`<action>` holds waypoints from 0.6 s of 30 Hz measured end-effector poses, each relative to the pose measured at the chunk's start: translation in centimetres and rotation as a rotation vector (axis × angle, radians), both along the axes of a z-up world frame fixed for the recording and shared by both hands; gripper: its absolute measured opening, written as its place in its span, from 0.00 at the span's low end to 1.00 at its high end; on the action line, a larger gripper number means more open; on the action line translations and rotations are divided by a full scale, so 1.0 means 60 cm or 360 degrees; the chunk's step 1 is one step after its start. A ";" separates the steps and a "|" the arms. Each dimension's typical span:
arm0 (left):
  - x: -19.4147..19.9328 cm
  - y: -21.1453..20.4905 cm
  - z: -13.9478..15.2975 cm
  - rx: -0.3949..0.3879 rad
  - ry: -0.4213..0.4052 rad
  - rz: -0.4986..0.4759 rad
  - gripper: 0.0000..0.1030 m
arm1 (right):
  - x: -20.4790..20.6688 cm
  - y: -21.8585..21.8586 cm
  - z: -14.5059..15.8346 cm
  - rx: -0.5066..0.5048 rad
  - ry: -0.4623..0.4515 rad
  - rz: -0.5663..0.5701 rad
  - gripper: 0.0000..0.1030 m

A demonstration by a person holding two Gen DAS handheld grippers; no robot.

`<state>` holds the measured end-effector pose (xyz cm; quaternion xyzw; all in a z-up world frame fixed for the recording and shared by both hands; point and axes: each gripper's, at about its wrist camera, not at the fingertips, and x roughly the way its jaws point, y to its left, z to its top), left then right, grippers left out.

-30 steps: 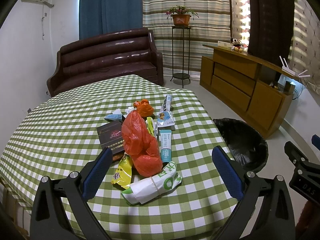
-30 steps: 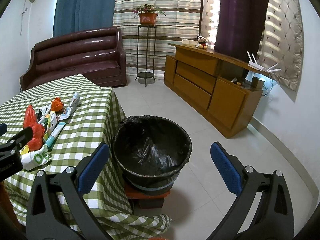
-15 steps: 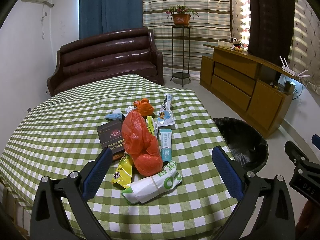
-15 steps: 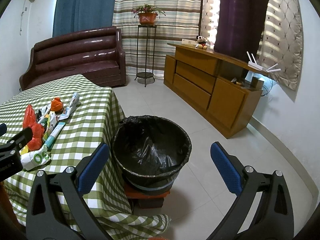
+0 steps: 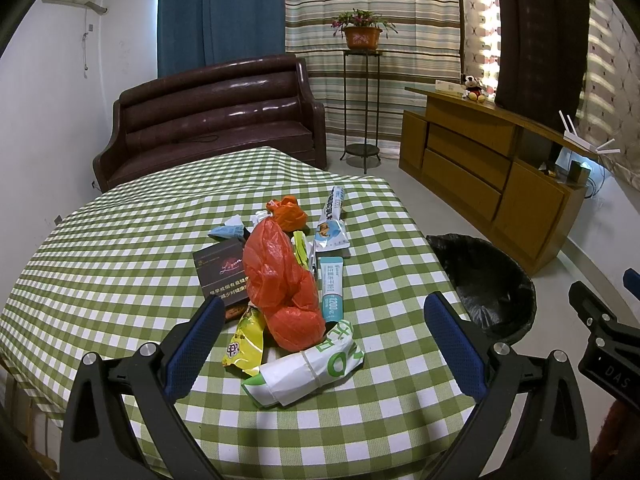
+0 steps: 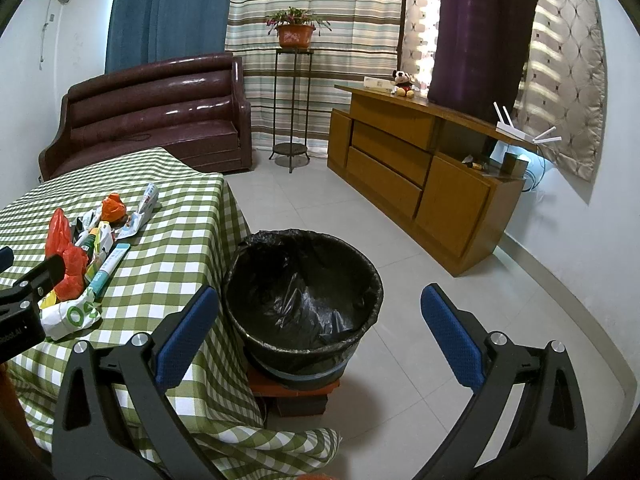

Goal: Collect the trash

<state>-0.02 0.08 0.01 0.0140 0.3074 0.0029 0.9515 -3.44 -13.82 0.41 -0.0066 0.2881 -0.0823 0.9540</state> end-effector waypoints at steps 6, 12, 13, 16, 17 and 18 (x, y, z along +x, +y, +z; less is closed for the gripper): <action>0.000 0.000 0.000 0.0001 0.0001 -0.0001 0.94 | 0.001 0.001 -0.001 -0.0002 0.0000 -0.0001 0.96; 0.001 0.000 0.000 0.0000 0.0002 -0.0001 0.94 | 0.001 0.002 -0.002 -0.0002 0.0000 -0.0001 0.96; 0.001 0.000 0.000 0.0000 0.0003 -0.0002 0.94 | 0.001 0.001 -0.001 0.0000 0.0002 0.0000 0.96; 0.001 0.000 0.000 0.0000 0.0004 -0.0001 0.94 | -0.001 -0.003 -0.001 -0.0001 0.0001 -0.0002 0.96; 0.001 0.000 0.000 0.0000 0.0006 -0.0002 0.94 | -0.002 -0.004 0.000 -0.0002 0.0002 -0.0001 0.96; 0.000 0.006 -0.007 -0.0001 0.0007 0.0001 0.94 | -0.002 -0.004 0.000 -0.0001 0.0003 -0.0001 0.96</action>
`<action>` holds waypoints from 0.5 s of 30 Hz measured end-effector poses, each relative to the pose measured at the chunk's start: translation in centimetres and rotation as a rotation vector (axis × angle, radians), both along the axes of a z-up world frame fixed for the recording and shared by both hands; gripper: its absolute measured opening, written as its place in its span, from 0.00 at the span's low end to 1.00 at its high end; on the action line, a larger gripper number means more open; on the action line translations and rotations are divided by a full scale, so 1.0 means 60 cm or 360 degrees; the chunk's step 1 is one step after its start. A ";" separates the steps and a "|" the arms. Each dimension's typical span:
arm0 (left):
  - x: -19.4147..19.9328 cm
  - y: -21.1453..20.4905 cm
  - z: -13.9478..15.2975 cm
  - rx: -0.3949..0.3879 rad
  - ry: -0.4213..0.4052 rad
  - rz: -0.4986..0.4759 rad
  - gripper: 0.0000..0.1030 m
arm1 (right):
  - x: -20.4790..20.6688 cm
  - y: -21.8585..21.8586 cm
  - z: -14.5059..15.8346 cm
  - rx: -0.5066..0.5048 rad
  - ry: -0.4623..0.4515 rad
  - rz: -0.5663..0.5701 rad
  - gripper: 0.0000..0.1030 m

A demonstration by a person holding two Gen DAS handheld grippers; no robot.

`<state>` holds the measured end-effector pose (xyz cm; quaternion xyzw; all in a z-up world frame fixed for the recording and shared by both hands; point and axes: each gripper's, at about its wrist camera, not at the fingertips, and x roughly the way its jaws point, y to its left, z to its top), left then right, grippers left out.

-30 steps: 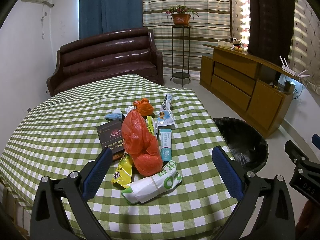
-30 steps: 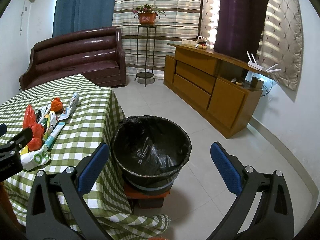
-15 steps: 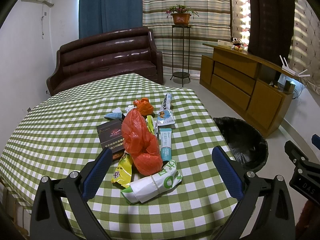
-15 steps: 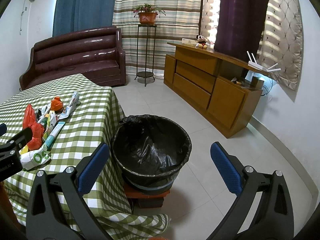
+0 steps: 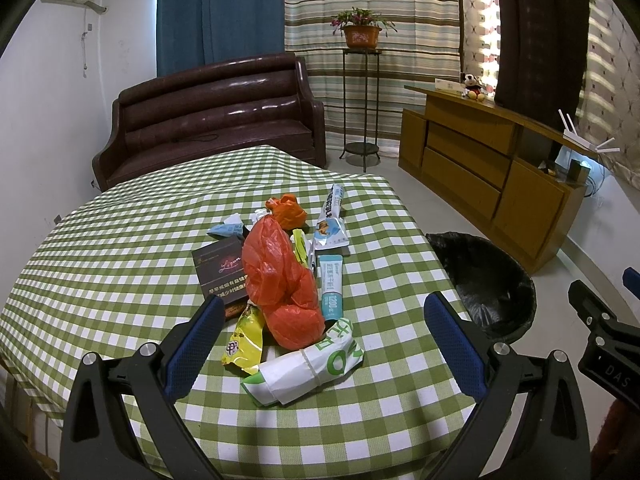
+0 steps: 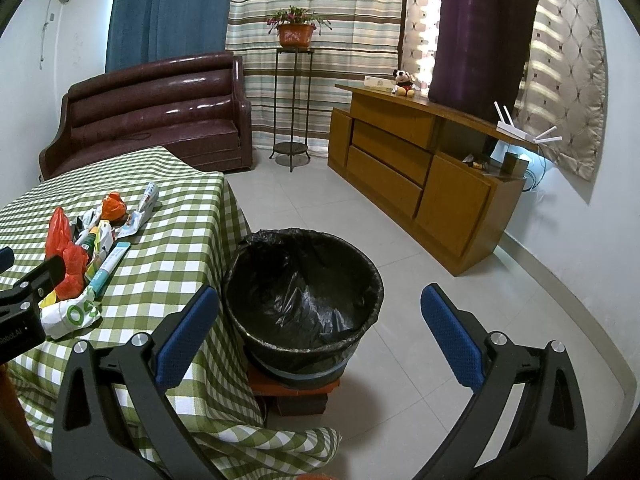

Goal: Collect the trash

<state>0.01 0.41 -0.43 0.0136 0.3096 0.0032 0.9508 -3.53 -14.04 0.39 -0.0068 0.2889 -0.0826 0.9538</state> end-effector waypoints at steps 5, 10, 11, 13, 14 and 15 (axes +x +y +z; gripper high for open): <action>-0.001 0.001 -0.003 0.0000 0.0001 -0.0001 0.94 | 0.000 0.001 0.000 -0.0001 0.0001 -0.0001 0.96; 0.000 0.001 -0.003 -0.0003 0.0004 0.0001 0.94 | 0.001 0.002 -0.001 -0.0002 0.0000 -0.0002 0.96; -0.001 0.001 -0.004 -0.0003 0.0005 0.0000 0.94 | 0.002 0.003 -0.002 -0.0002 0.0001 -0.0001 0.96; -0.002 0.002 -0.007 -0.0008 0.0011 -0.0002 0.94 | 0.003 0.003 -0.002 -0.0002 0.0001 -0.0002 0.96; -0.002 0.001 -0.010 -0.0009 0.0015 -0.0003 0.94 | 0.002 0.002 -0.002 -0.0004 0.0002 -0.0003 0.96; -0.002 0.002 -0.012 -0.0011 0.0020 -0.0004 0.94 | 0.003 0.002 -0.002 -0.0004 0.0004 -0.0002 0.96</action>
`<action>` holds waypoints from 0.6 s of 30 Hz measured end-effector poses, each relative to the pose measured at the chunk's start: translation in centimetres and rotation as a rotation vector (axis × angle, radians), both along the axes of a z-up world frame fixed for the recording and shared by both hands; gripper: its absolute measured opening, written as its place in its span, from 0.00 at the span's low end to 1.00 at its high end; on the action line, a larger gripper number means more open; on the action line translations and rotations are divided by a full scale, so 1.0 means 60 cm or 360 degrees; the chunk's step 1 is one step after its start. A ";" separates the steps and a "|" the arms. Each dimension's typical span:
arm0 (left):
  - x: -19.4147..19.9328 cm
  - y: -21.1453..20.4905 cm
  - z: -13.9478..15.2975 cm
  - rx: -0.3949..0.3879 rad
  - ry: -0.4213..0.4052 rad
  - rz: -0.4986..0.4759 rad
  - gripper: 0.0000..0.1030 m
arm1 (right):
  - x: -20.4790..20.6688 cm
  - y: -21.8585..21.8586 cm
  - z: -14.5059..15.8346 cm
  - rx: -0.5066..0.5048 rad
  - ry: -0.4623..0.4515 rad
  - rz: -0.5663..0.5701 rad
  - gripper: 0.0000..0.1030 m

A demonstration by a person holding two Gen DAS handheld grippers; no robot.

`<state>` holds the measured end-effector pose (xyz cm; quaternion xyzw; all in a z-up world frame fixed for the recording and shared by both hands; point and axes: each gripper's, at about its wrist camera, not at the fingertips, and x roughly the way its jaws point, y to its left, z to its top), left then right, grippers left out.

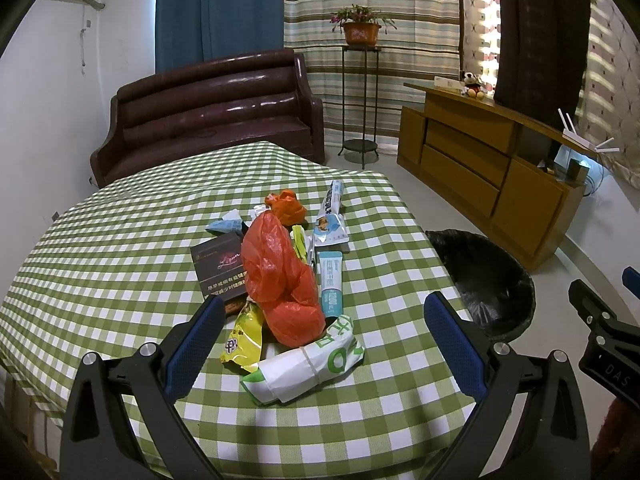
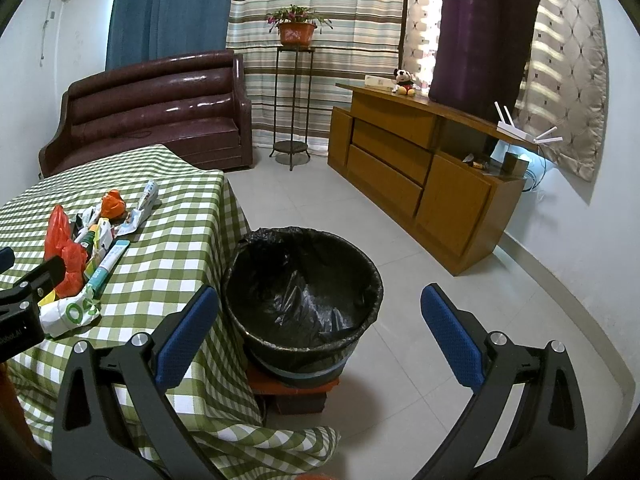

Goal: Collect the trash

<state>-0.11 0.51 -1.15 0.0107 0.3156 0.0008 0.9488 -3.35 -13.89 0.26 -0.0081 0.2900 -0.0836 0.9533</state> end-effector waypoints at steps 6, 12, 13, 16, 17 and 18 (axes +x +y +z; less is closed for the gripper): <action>0.006 0.012 -0.005 -0.0007 0.0043 0.0000 0.94 | -0.003 -0.002 -0.009 -0.0008 0.0021 -0.0002 0.94; 0.014 0.042 -0.005 -0.0033 0.0075 0.0059 0.94 | 0.006 0.012 -0.018 -0.0014 0.0061 0.0025 0.86; 0.017 0.046 -0.004 -0.0038 0.0081 0.0067 0.94 | 0.009 0.015 -0.018 -0.0015 0.0066 0.0032 0.85; 0.024 0.050 -0.005 -0.0029 0.0091 0.0077 0.93 | 0.020 0.025 -0.020 -0.0015 0.0071 0.0053 0.83; 0.032 0.053 -0.005 -0.0023 0.0098 0.0077 0.93 | 0.025 0.029 -0.021 -0.0014 0.0070 0.0058 0.83; 0.036 0.053 -0.006 -0.0016 0.0104 0.0078 0.93 | 0.028 0.032 -0.021 -0.0012 0.0069 0.0064 0.83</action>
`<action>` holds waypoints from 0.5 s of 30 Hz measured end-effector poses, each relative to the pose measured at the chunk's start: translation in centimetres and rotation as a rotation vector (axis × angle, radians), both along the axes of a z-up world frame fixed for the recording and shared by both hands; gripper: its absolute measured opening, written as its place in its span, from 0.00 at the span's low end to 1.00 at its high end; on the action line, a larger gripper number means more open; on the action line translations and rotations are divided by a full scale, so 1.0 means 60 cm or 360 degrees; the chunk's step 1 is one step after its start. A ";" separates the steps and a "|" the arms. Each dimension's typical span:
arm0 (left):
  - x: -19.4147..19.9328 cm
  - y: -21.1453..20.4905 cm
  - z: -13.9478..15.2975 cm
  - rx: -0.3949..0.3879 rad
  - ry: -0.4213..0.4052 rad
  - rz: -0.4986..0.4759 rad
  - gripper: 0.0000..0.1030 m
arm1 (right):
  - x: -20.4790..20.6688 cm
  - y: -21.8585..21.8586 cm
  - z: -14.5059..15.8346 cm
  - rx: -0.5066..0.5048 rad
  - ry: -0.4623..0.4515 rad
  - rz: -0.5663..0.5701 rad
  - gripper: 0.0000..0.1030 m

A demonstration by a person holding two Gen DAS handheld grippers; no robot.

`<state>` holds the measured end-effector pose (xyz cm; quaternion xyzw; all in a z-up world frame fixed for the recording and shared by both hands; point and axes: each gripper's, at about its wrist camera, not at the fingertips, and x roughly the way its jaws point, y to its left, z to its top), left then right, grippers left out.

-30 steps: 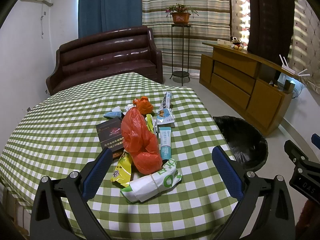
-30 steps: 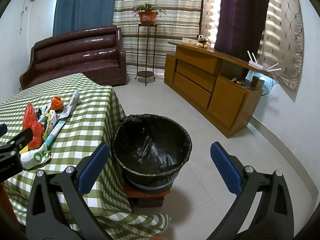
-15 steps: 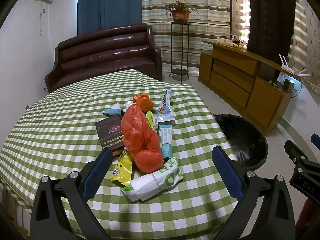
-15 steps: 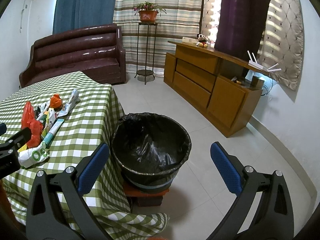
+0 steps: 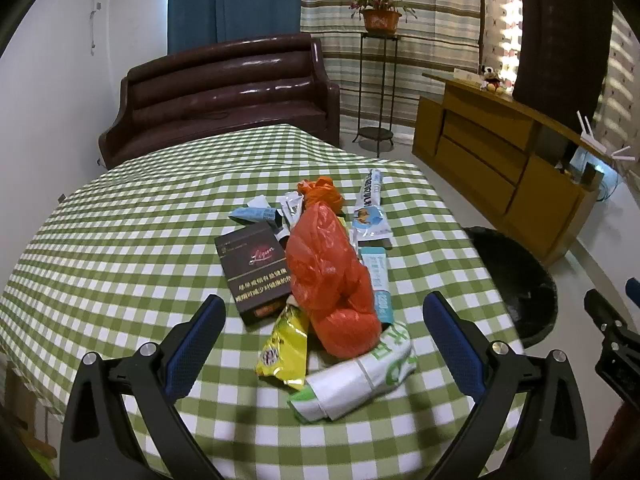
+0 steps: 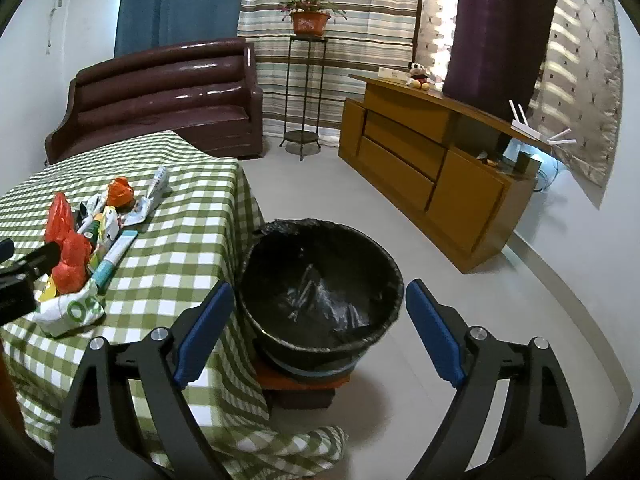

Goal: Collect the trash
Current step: 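Grasp the red plastic bag with the left gripper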

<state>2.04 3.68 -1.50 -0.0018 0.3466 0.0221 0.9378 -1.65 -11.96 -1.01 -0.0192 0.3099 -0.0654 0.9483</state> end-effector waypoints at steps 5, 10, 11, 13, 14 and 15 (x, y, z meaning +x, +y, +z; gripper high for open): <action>0.029 -0.005 -0.008 0.0048 0.0024 -0.0032 0.85 | 0.023 0.015 -0.007 0.0020 0.0023 0.0024 0.83; 0.059 0.000 -0.021 0.0041 0.0100 -0.0075 0.63 | 0.045 0.027 -0.018 0.0054 0.0062 0.0048 0.82; 0.060 0.000 -0.021 0.0047 0.0103 -0.0080 0.59 | 0.048 0.029 -0.020 0.0058 0.0066 0.0052 0.82; 0.063 -0.001 -0.023 0.0045 0.0114 -0.0105 0.48 | 0.054 0.033 -0.022 0.0068 0.0072 0.0060 0.82; 0.064 0.000 -0.023 0.0016 0.0125 -0.0126 0.43 | 0.056 0.035 -0.023 0.0072 0.0075 0.0065 0.81; 0.065 0.002 -0.023 -0.0008 0.0127 -0.0135 0.40 | 0.058 0.037 -0.024 0.0075 0.0077 0.0068 0.77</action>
